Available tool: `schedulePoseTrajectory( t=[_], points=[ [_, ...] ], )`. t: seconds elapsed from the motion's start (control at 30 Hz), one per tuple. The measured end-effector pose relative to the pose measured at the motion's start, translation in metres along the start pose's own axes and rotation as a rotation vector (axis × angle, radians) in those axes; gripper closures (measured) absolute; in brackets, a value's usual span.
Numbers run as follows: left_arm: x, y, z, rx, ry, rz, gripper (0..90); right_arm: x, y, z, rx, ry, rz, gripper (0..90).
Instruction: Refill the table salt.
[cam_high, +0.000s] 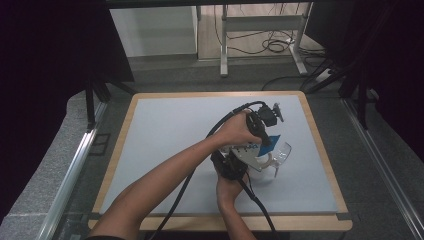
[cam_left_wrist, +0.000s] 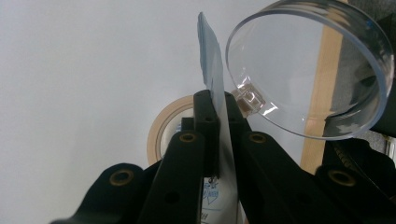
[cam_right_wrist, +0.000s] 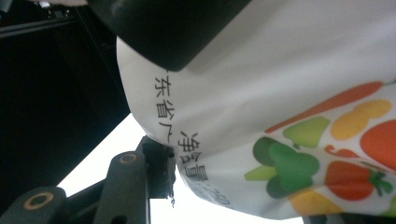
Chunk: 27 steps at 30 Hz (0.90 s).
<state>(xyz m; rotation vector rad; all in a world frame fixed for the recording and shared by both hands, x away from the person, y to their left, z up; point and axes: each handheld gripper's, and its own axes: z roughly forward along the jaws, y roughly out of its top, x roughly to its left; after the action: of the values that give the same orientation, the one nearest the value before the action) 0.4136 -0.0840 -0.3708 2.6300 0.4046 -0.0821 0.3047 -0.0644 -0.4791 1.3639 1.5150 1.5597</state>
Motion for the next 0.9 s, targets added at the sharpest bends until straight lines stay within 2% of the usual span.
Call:
schedulePoseTrajectory(
  t=[0.13,0.6,0.9],
  points=[
    [0.002,-0.005,0.001,-0.022,-0.006,-0.016,89.8,0.000,-0.003,0.001,0.016,0.009,-0.007,52.4],
    [0.004,-0.021,0.000,-0.092,-0.036,-0.033,89.7,-0.001,-0.017,-0.004,0.063,0.020,-0.060,51.6],
    [0.005,-0.031,-0.009,-0.141,-0.054,-0.040,89.7,0.000,-0.023,-0.006,0.086,0.029,-0.107,50.3]
  ],
)
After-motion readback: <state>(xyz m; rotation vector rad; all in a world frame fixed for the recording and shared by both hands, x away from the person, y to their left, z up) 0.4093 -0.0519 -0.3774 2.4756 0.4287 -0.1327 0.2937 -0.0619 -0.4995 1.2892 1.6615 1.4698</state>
